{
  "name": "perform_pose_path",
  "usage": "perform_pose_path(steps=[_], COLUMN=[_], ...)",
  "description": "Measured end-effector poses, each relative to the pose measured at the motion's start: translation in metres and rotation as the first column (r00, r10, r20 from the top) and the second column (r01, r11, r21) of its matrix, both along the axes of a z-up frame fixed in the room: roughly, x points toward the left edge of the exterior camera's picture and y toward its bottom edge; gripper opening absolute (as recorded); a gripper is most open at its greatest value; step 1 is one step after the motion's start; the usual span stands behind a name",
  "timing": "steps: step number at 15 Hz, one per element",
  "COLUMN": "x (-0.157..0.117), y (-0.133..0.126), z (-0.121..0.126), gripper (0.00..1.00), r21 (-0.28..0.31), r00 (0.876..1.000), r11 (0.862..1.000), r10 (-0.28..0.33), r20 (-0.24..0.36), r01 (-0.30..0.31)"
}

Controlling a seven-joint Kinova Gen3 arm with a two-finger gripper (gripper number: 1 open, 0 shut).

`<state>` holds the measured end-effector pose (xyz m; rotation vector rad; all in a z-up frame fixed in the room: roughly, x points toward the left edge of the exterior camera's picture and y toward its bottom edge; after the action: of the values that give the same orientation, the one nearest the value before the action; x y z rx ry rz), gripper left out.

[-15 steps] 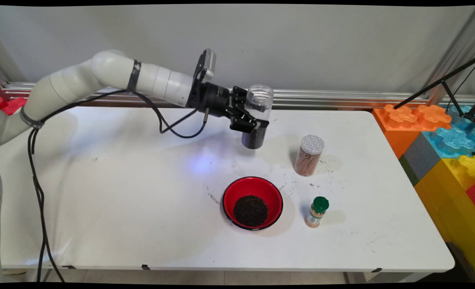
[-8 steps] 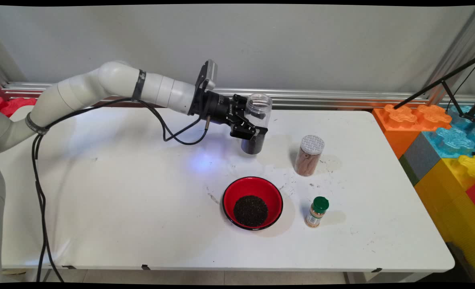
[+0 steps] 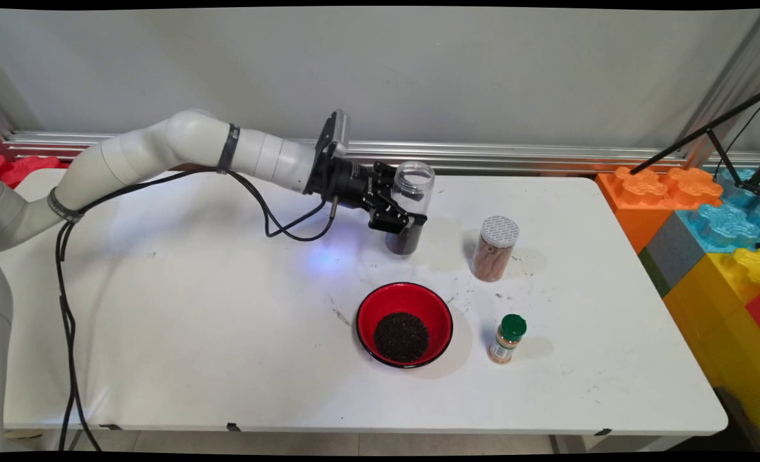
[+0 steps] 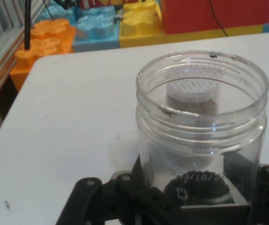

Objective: Place the picked object on the table

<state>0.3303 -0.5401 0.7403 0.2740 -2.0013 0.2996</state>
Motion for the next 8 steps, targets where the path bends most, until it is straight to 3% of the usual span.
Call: perform_pose_path(steps=[8], x=[-0.012], y=[0.001], z=[0.007], gripper=[0.00], r21=[0.025], r00=[1.000], r11=[1.000], r10=[-0.003], r20=[0.005], r01=[0.003])
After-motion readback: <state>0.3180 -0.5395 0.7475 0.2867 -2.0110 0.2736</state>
